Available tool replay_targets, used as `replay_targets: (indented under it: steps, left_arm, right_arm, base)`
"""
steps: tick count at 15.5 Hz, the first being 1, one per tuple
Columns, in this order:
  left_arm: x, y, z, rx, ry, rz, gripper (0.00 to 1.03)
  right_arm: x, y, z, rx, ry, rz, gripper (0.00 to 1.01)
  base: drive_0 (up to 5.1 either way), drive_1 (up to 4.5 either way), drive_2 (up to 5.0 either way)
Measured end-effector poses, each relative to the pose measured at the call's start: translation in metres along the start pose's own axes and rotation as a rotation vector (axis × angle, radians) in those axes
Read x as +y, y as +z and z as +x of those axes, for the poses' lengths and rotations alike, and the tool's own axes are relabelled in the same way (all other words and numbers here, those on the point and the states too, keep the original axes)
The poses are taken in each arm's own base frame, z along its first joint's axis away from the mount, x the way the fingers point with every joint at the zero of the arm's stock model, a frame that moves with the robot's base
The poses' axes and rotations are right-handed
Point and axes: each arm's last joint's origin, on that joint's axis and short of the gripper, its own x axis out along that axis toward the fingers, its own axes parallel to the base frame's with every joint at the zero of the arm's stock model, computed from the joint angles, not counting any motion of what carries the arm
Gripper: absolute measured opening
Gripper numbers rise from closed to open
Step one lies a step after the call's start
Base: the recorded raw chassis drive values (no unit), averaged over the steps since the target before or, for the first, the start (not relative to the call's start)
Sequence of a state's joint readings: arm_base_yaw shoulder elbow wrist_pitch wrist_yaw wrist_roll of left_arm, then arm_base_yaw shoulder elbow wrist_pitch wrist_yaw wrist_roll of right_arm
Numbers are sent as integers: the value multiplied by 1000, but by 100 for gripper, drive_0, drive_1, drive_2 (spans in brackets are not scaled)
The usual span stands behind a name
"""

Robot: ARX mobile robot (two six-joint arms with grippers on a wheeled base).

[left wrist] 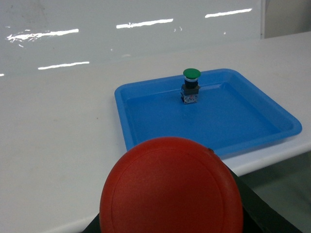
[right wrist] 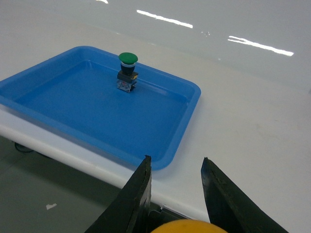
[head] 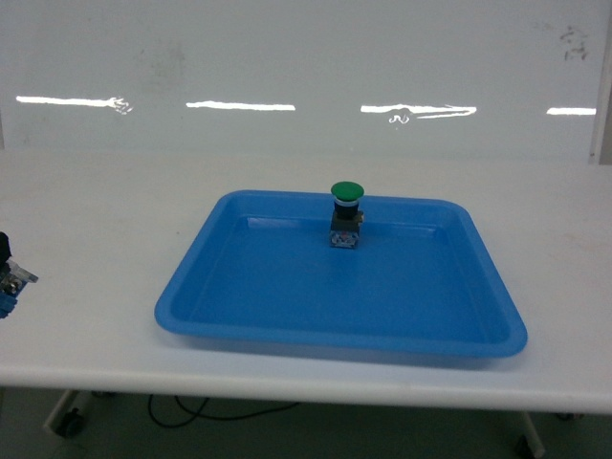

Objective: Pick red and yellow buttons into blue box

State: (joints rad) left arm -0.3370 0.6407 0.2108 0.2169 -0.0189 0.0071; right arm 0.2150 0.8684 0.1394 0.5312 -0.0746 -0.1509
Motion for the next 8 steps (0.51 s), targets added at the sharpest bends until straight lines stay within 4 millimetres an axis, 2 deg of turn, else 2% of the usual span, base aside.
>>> replay_targets:
  steps: [8]
  left_arm:
    - [0,0,0,5,-2,0,33]
  right_arm:
    - [0,0,0,0,1,0,29]
  base:
    - [0,0,0]
